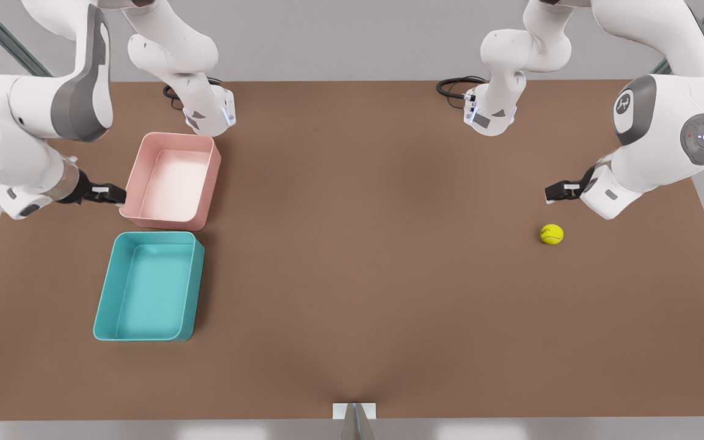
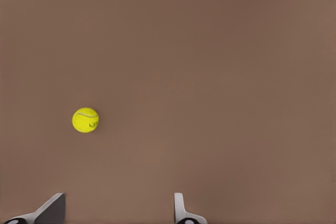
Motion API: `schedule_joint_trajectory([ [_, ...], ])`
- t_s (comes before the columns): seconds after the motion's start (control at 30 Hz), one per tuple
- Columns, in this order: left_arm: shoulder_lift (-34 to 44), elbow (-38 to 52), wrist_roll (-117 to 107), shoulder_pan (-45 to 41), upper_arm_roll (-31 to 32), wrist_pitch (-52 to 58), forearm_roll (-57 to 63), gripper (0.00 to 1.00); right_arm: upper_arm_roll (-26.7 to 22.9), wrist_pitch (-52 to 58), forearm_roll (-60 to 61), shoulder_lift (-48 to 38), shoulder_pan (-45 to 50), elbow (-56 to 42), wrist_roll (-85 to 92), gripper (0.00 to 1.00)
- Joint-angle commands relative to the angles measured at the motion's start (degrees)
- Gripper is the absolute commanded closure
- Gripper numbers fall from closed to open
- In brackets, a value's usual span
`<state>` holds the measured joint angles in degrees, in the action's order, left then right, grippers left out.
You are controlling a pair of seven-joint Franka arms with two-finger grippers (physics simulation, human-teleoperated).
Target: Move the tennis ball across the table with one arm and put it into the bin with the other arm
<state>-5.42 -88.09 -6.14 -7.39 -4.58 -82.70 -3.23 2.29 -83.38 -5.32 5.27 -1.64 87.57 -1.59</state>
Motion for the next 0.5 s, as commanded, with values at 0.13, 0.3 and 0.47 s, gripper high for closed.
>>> schedule_joint_trajectory([
  [0.13,-1.26,-5.68,6.11,0.45,-1.83,-8.52,-0.55,0.14,-0.36,-2.58,-0.66,0.7,-0.3,-0.2,7.75,0.0],
  [0.3,-5.92,-17.55,48.59,2.21,-5.09,-27.69,5.96,0.79,-0.36,-2.14,-0.57,2.9,-0.47,-0.38,8.27,0.0],
  [0.47,-9.61,-17.73,99.81,7.3,-8.87,-26.99,-0.64,0.79,-0.53,1.37,1.28,5.8,-0.65,-4.51,7.92,0.0],
])
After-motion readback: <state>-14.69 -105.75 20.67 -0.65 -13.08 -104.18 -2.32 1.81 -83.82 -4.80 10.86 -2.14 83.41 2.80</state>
